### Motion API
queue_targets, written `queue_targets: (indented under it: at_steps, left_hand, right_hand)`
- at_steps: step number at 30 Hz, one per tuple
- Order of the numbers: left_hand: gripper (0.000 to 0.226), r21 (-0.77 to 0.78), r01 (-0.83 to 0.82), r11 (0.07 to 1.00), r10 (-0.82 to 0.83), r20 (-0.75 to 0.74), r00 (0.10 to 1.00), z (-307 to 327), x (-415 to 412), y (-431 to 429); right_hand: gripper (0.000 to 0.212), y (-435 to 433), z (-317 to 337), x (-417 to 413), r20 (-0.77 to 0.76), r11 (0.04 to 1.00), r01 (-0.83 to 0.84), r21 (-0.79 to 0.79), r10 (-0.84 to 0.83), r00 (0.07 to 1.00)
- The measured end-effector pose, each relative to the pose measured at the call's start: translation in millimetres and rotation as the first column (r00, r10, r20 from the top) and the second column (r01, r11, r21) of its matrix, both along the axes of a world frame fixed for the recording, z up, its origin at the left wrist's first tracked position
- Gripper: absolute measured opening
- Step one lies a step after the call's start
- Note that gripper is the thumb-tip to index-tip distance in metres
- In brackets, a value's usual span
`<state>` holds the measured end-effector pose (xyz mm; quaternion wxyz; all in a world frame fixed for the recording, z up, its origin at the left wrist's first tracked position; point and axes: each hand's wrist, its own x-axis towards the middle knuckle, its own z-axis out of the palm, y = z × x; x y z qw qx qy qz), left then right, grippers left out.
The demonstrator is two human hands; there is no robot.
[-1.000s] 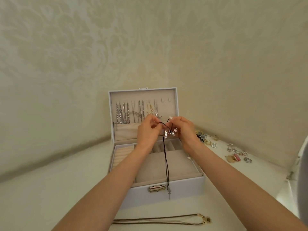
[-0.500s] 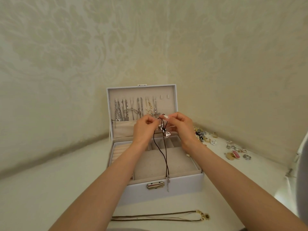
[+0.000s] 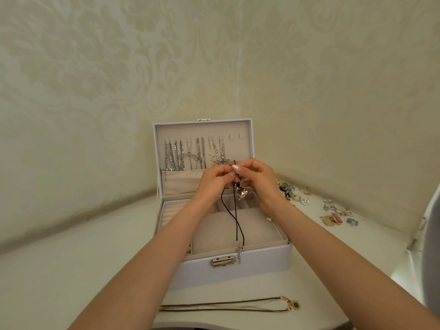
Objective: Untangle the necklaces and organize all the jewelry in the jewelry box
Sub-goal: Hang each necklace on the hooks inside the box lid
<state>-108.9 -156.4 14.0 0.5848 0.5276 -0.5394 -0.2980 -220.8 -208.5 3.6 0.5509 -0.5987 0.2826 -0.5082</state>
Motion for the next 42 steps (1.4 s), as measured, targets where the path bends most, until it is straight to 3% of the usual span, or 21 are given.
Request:
queue_targets:
  at_steps: [7,12,18,26,32,38,42]
  left_hand:
    - [0.018,-0.003,0.047,0.999,-0.047,0.022,0.999,-2,-1,1]
    - [0.007,-0.041,0.037,0.998,-0.035,0.038,0.999,-2,0,1]
    - [0.026,-0.057,-0.09,0.994,0.087,-0.052,0.995,-3,4,-6]
    - [0.028,-0.079,-0.206,0.975,0.199,-0.085,0.976,-6,9,-10]
    - [0.022,-0.139,-0.134,0.981,0.136,0.004,0.991,-6,8,-9]
    - [0.013,-0.118,-0.121,0.986,0.135,0.115,0.984,-5,13,-17]
    - [0.013,-0.07,-0.116,0.991,0.125,0.155,0.98,6,14,-22]
  right_hand:
    - [0.016,-3,0,1,0.017,0.999,0.044,0.008,-0.045,0.999]
    - [0.02,-1,1,1,-0.035,0.999,-0.032,-0.042,0.031,0.999]
    - [0.015,2,2,4,-0.084,0.996,0.026,-0.091,-0.033,0.996]
    - [0.01,-3,-2,-1,-0.001,0.951,0.299,-0.08,-0.3,0.954]
    - [0.015,4,1,5,-0.13,0.983,0.07,-0.171,-0.093,0.987]
    - [0.032,-4,7,2,-0.105,0.987,0.046,-0.155,-0.062,0.993]
    - [0.02,-11,12,2,-0.078,0.985,0.061,-0.162,-0.074,0.994]
